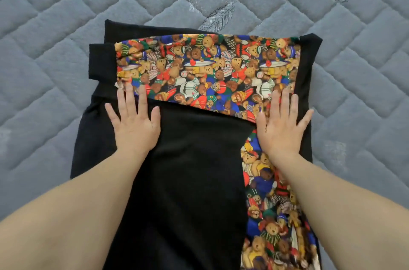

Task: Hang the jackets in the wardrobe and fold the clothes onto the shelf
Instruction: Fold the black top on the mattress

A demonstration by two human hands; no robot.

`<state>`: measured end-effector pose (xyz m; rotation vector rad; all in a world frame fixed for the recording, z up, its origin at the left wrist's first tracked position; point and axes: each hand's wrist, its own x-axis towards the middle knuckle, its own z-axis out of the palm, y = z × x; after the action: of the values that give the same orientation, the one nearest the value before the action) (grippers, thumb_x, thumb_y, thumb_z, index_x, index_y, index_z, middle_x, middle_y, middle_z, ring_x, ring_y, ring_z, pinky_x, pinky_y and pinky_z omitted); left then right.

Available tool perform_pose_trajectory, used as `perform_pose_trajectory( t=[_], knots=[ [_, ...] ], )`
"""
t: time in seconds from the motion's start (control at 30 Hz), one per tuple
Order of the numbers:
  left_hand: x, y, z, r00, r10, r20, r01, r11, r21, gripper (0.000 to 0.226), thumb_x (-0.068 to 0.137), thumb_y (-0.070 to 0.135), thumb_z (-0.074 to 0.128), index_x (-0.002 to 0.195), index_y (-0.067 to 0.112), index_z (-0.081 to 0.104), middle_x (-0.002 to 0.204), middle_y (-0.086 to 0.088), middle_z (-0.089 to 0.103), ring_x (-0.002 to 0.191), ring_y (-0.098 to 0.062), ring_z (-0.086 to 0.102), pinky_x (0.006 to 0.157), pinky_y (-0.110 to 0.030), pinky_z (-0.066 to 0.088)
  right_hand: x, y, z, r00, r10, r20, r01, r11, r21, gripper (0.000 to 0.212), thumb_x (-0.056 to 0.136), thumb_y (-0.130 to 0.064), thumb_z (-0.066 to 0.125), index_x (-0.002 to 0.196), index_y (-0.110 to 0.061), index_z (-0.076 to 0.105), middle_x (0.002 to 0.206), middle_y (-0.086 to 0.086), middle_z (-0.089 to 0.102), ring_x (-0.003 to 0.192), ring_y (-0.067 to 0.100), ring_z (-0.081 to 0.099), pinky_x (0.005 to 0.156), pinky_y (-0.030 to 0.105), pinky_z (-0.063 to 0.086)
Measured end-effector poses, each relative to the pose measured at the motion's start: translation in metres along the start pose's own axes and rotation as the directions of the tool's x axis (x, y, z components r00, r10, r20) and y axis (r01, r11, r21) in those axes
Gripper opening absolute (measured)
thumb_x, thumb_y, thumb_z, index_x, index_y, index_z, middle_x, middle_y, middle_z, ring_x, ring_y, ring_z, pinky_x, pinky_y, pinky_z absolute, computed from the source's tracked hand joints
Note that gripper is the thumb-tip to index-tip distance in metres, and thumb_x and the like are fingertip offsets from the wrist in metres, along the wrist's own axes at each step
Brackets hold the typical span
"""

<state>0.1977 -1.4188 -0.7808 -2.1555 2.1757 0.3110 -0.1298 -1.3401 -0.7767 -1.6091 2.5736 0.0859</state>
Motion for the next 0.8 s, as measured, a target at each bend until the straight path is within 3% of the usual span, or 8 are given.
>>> perform_pose_trajectory(
  t=[0.13, 0.37, 0.5, 0.53, 0.6, 0.67, 0.73, 0.8],
  knots=[
    [-0.081, -0.027, 0.006, 0.982, -0.123, 0.146, 0.112, 0.990, 0.086, 0.072, 0.094, 0.066, 0.001, 0.157, 0.031, -0.009, 0.165, -0.001, -0.014, 0.150, -0.027, -0.017, 0.115, -0.063, -0.011, -0.100, 0.032, 0.012, 0.998, 0.006, 0.069, -0.003, 0.999, -0.041, 0.066, 0.099, -0.051, 0.015, 0.158, -0.024, 0.006, 0.165, 0.007, 0.004, 0.150, 0.033, 0.004, 0.114, 0.068, 0.007],
    [-0.210, -0.060, 0.022, 0.910, -0.297, 0.289, 0.267, 0.954, 0.138, 0.081, 0.080, 0.080, -0.013, 0.151, 0.041, -0.022, 0.163, 0.003, -0.024, 0.148, -0.023, -0.024, 0.109, -0.065, -0.019, -0.216, 0.058, 0.012, 0.964, 0.158, 0.212, -0.160, 0.987, -0.008, 0.066, 0.100, -0.053, 0.025, 0.158, -0.026, 0.006, 0.165, 0.009, 0.000, 0.150, 0.036, 0.001, 0.114, 0.068, 0.010],
    [-0.242, -0.071, 0.020, 0.887, -0.317, 0.335, 0.288, 0.948, 0.135, 0.081, 0.081, 0.083, -0.006, 0.150, 0.044, -0.022, 0.163, 0.005, -0.023, 0.148, -0.017, -0.025, 0.106, -0.072, -0.015, -0.267, 0.067, 0.011, 0.917, 0.284, 0.280, -0.292, 0.956, -0.014, 0.071, 0.098, -0.058, 0.024, 0.158, -0.025, 0.007, 0.164, 0.013, 0.002, 0.148, 0.037, 0.006, 0.116, 0.062, 0.016],
    [-0.248, -0.071, 0.016, 0.894, -0.321, 0.313, 0.310, 0.947, 0.085, 0.079, 0.085, 0.081, 0.005, 0.151, 0.045, -0.018, 0.164, 0.005, -0.019, 0.149, -0.017, -0.021, 0.107, -0.073, -0.009, -0.278, 0.067, 0.010, 0.902, 0.319, 0.292, -0.333, 0.943, -0.001, 0.071, 0.097, -0.060, 0.024, 0.157, -0.025, 0.007, 0.163, 0.015, 0.003, 0.148, 0.037, 0.009, 0.116, 0.060, 0.018],
    [-0.260, -0.073, 0.010, 0.915, -0.382, 0.131, 0.398, 0.909, -0.126, 0.078, 0.092, 0.066, 0.035, 0.156, 0.037, 0.000, 0.165, -0.003, -0.002, 0.151, -0.024, -0.002, 0.110, -0.070, 0.009, -0.297, 0.062, 0.008, 0.861, 0.412, 0.298, -0.436, 0.900, 0.017, 0.072, 0.096, -0.063, 0.026, 0.156, -0.027, 0.006, 0.160, 0.017, 0.010, 0.143, 0.038, 0.018, 0.113, 0.056, 0.023],
    [-0.264, -0.084, -0.001, 0.780, -0.624, 0.047, 0.584, 0.700, -0.410, 0.077, 0.087, 0.048, 0.053, 0.152, 0.020, 0.023, 0.158, -0.013, 0.022, 0.142, -0.035, 0.025, 0.109, -0.060, 0.026, -0.315, 0.055, 0.005, 0.793, 0.528, 0.303, -0.565, 0.824, 0.040, 0.073, 0.095, -0.064, 0.031, 0.154, -0.028, 0.007, 0.152, 0.018, 0.022, 0.135, 0.038, 0.029, 0.108, 0.054, 0.030],
    [-0.262, -0.100, -0.011, 0.632, -0.753, 0.184, 0.730, 0.499, -0.466, 0.063, 0.083, 0.046, 0.053, 0.135, 0.013, 0.042, 0.149, -0.013, 0.037, 0.134, -0.037, 0.034, 0.106, -0.054, 0.031, -0.334, 0.049, 0.002, 0.748, 0.604, 0.275, -0.647, 0.756, 0.099, 0.073, 0.094, -0.063, 0.040, 0.151, -0.026, 0.015, 0.141, 0.020, 0.034, 0.126, 0.039, 0.037, 0.103, 0.053, 0.033],
    [-0.255, -0.111, -0.022, 0.683, -0.658, 0.317, 0.723, 0.548, -0.421, 0.059, 0.084, 0.050, 0.052, 0.129, 0.012, 0.048, 0.145, -0.009, 0.039, 0.132, -0.035, 0.032, 0.104, -0.050, 0.032, -0.346, 0.046, 0.001, 0.717, 0.652, 0.247, -0.695, 0.699, 0.172, 0.070, 0.092, -0.059, 0.048, 0.148, -0.027, 0.020, 0.136, 0.020, 0.038, 0.122, 0.040, 0.039, 0.101, 0.053, 0.033]
  ],
)
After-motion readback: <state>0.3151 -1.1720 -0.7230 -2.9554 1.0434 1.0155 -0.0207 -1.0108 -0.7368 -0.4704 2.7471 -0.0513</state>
